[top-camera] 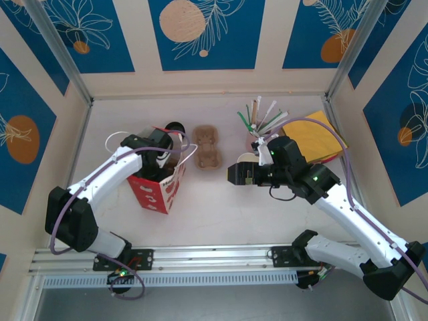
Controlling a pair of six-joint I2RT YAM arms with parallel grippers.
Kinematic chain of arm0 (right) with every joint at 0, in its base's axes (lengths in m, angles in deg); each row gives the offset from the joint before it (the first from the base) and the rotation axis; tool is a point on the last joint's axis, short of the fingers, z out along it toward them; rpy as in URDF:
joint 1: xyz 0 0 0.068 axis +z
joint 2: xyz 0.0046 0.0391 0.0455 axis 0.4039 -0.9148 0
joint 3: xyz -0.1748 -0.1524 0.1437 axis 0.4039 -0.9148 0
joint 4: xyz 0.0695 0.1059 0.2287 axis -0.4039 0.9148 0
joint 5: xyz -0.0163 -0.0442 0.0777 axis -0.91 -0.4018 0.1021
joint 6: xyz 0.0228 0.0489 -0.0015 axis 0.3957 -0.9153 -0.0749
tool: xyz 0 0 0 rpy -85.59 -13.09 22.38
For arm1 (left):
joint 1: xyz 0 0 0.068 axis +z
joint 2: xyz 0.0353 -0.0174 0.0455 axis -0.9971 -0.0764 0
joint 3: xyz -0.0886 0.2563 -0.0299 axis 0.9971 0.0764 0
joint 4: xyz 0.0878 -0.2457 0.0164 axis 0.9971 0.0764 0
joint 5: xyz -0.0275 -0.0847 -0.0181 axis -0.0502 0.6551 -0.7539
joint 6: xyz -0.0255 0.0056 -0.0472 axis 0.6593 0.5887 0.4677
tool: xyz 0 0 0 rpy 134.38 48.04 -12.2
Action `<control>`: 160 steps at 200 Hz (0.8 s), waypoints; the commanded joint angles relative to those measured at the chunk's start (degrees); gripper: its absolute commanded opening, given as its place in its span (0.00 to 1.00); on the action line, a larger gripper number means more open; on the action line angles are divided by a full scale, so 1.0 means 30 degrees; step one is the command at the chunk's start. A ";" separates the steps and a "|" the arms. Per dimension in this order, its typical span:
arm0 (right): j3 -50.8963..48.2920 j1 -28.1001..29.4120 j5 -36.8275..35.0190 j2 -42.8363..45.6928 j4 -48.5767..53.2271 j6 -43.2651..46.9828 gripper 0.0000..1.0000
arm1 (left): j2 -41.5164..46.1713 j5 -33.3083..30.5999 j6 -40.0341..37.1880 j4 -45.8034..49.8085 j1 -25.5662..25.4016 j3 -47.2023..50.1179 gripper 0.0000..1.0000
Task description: Pack the takeout coffee
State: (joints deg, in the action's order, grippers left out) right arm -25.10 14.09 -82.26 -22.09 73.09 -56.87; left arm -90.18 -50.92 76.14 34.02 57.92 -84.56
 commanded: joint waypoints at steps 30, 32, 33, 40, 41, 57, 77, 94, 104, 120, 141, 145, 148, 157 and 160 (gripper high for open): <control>-0.0053 0.0166 0.0290 0.0117 -0.0119 -0.0178 0.99 | 0.0413 -0.0182 0.0249 0.0813 0.0212 -0.0649 0.96; -0.0064 0.0173 0.0294 0.0107 -0.0102 -0.0194 0.99 | 0.0413 -0.0168 0.0240 0.0814 0.0233 -0.0645 0.96; -0.0066 0.0169 0.0295 0.0106 -0.0109 -0.0187 0.99 | 0.0413 -0.0176 0.0239 0.0814 0.0237 -0.0644 0.96; -0.0095 0.0166 0.0295 0.0104 -0.0121 -0.0180 0.99 | 0.0420 -0.0182 0.0241 0.0803 0.0215 -0.0680 0.96; -0.0096 0.0180 0.0295 0.0104 -0.0118 -0.0180 0.99 | 0.0431 -0.0183 0.0239 0.0809 0.0228 -0.0676 0.96; -0.0097 0.0204 0.0295 0.0117 -0.0116 -0.0184 0.99 | 0.0434 -0.0198 0.0241 0.0814 0.0236 -0.0702 0.96; -0.0097 0.0199 0.0267 0.0105 -0.0130 -0.0181 0.99 | 0.0433 -0.0191 0.0271 0.0847 0.0231 -0.0708 0.96; -0.0097 0.0195 0.0266 0.0129 -0.0116 -0.0180 0.99 | 0.0434 -0.0227 0.0295 0.0843 0.0219 -0.0750 0.96; -0.0097 0.0201 0.0266 0.0104 -0.0116 -0.0160 0.99 | 0.0456 -0.0221 0.0296 0.0844 0.0213 -0.0733 0.96; -0.0097 0.0202 0.0266 0.0119 -0.0101 -0.0155 0.99 | 0.0471 -0.0241 0.0299 0.0895 0.0215 -0.0789 0.96; -0.0068 0.0193 0.0266 0.0104 -0.0116 -0.0153 0.99 | 0.0515 -0.0263 0.0320 0.0988 0.0213 -0.0820 0.96; -0.0068 0.0195 0.0266 0.0121 -0.0116 -0.0151 0.99 | 0.0529 -0.0271 0.0319 0.1005 0.0211 -0.0841 0.96; -0.0068 0.0195 0.0266 0.0106 -0.0116 -0.0155 0.99 | 0.0526 -0.0253 0.0302 0.1018 0.0211 -0.0848 0.96; -0.0039 0.0210 0.0266 0.0108 -0.0097 -0.0153 0.99 | 0.0552 -0.0291 0.0303 0.1045 0.0227 -0.0874 0.96; -0.0039 0.0201 0.0266 0.0130 -0.0088 -0.0151 0.99 | 0.0551 -0.0299 0.0304 0.1048 0.0239 -0.0878 0.96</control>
State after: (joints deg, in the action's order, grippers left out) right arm -25.10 14.42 -82.28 -22.09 73.09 -56.90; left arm -90.16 -51.10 76.32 34.74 57.92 -85.50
